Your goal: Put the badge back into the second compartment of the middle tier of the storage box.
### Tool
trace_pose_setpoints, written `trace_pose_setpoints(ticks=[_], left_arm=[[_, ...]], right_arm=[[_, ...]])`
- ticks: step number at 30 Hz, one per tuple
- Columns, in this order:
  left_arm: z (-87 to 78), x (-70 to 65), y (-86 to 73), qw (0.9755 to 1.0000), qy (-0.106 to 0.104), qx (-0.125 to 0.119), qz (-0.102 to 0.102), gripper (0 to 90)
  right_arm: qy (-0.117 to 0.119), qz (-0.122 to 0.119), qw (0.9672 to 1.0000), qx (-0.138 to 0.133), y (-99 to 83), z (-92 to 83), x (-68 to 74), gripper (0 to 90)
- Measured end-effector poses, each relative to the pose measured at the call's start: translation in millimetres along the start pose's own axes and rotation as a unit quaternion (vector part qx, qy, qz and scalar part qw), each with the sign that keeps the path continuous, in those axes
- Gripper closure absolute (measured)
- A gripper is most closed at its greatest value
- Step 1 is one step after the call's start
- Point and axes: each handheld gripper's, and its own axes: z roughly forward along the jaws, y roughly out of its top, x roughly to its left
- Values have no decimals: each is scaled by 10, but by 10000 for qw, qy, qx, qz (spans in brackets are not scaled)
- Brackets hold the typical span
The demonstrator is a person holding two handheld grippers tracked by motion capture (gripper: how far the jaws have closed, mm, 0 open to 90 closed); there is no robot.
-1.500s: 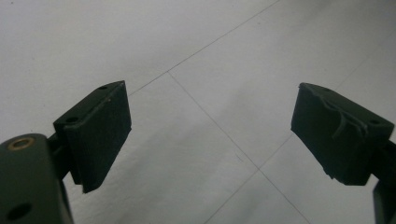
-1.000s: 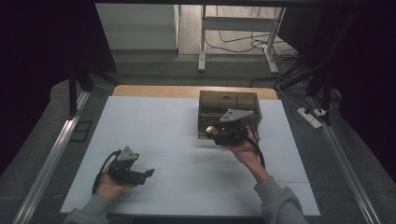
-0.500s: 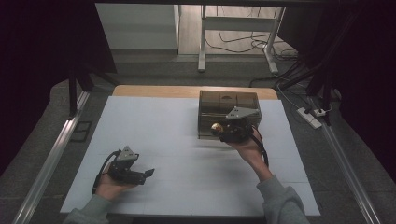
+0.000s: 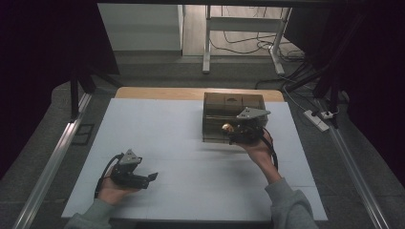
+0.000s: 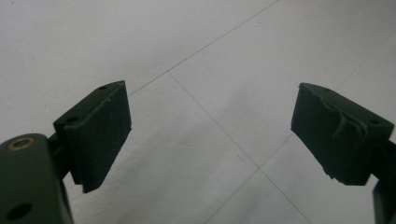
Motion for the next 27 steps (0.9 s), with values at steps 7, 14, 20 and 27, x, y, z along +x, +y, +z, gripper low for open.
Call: trace_pose_setpoints(ticks=[7,14,20,27], left_arm=[[1,0,0,10000,2,6,4,124],[4,-3,-2,10000,6,3,8,124],[5,0,-3,10000,5,9,7,124],[6,0,-4,10000,0,15,12,124]], right_arm=[[-171,162,9997,34,-67,-3,-132,474],[-235,303,9991,159,-141,32,-232,474],[-241,301,9987,323,-190,89,-258,473],[-272,320,9984,390,-227,142,-278,464]])
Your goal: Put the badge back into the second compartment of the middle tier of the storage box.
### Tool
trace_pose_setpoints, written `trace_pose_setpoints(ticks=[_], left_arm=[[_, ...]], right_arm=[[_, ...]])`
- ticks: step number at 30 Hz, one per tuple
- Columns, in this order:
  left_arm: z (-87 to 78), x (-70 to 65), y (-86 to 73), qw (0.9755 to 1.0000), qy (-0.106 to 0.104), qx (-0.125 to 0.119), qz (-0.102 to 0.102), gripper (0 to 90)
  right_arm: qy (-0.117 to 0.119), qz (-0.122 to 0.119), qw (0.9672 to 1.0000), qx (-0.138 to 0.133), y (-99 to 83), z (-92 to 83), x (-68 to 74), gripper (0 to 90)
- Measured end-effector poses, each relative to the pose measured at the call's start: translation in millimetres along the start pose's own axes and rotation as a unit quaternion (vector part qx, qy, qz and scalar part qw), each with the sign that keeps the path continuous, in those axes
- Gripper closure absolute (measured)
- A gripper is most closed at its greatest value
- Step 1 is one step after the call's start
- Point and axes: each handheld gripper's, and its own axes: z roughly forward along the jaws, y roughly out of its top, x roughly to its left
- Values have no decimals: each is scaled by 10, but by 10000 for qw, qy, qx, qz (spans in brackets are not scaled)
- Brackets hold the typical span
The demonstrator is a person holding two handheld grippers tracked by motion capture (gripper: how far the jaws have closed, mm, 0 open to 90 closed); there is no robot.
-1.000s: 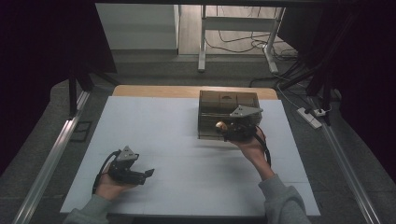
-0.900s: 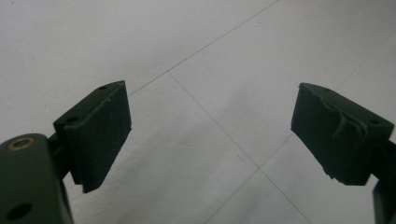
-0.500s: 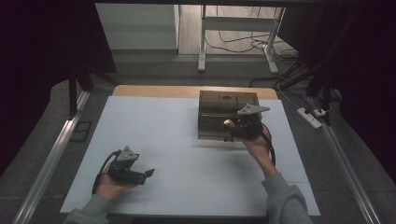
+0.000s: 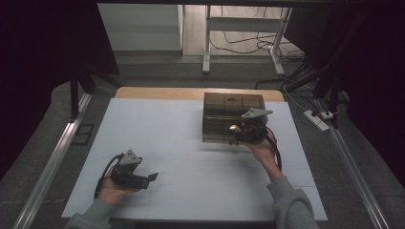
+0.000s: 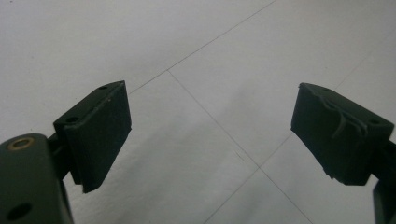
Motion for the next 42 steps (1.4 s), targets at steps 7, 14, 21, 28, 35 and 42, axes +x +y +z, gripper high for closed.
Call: trace_pose_setpoints(ticks=[7,14,21,28,35,42], left_arm=[[-1,-3,1,10000,-10,7,21,124],[-3,-3,-1,10000,-10,2,24,124],[-5,-5,-3,10000,-13,0,26,124],[-5,-5,-2,10000,-11,-1,23,124],[-6,-5,0,10000,-19,-5,25,125],[0,-1,1,10000,-25,-14,12,126]], right_arm=[[1,-30,9999,-107,21,-28,37,388],[113,-131,9997,-160,37,-78,101,369],[245,-199,9992,-246,-28,-172,147,343],[326,-277,9984,-373,-205,-378,159,340],[276,-258,9984,-423,-441,-603,129,337],[145,-88,9989,-438,-738,-785,74,337]])
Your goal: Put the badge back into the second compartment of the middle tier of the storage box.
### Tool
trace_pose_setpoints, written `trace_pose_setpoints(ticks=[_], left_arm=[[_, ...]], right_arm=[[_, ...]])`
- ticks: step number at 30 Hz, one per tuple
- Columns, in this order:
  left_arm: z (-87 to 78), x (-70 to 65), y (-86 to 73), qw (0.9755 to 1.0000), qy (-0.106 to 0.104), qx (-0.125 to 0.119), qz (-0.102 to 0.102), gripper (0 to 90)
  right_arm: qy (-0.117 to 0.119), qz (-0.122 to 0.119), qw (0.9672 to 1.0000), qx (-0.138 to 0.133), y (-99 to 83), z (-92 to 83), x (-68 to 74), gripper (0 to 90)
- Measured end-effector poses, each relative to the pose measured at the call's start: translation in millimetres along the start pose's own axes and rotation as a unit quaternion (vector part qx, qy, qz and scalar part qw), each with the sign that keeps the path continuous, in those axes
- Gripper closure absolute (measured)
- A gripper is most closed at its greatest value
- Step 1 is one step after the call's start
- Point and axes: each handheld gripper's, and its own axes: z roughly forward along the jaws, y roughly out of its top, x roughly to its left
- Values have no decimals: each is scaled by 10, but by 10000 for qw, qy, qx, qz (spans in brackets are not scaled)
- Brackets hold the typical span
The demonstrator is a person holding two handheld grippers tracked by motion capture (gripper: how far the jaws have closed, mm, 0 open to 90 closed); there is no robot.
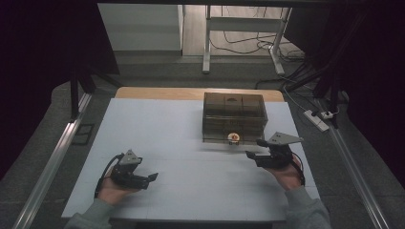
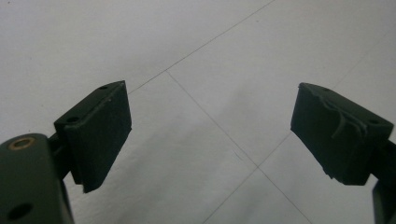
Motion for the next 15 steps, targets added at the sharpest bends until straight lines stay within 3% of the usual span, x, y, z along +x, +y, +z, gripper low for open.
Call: trace_pose_setpoints(ticks=[15], left_arm=[[3,-2,6,10000,14,14,3,128]], right_arm=[[-270,226,9992,184,-527,-289,-65,332]])
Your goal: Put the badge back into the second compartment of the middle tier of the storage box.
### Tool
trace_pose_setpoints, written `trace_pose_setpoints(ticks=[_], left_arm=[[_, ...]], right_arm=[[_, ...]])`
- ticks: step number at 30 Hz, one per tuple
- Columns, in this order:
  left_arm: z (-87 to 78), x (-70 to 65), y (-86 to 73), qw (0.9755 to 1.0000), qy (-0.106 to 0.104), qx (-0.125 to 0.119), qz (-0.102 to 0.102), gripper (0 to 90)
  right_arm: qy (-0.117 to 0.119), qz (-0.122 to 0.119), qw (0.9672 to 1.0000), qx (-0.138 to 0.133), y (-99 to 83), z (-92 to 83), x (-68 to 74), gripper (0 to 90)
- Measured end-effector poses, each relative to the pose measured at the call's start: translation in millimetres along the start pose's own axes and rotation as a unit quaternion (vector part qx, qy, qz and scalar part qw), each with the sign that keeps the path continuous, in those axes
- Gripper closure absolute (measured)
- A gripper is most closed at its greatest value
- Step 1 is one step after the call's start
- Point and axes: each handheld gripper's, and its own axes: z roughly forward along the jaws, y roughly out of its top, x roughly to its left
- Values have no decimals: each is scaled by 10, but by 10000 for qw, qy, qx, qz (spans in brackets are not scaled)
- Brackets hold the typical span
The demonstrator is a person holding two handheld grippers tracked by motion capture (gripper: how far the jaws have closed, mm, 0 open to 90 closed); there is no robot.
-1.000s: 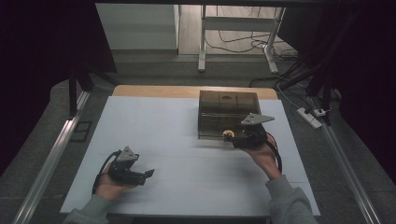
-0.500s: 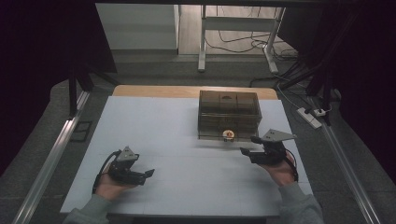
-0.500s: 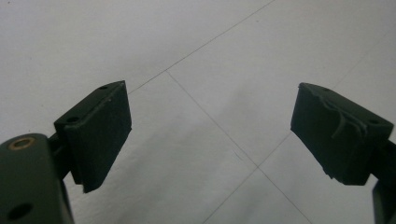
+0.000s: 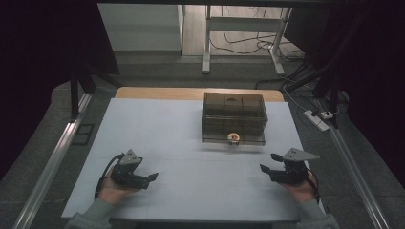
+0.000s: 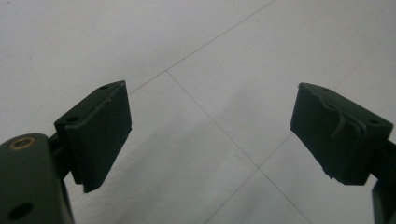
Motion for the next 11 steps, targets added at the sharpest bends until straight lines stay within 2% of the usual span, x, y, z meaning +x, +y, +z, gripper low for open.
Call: trace_pose_setpoints(ticks=[11], left_arm=[[-1,4,0,10000,1,-21,-21,127]], right_arm=[[-23,-85,10000,8,-10,-4,-2,317]])
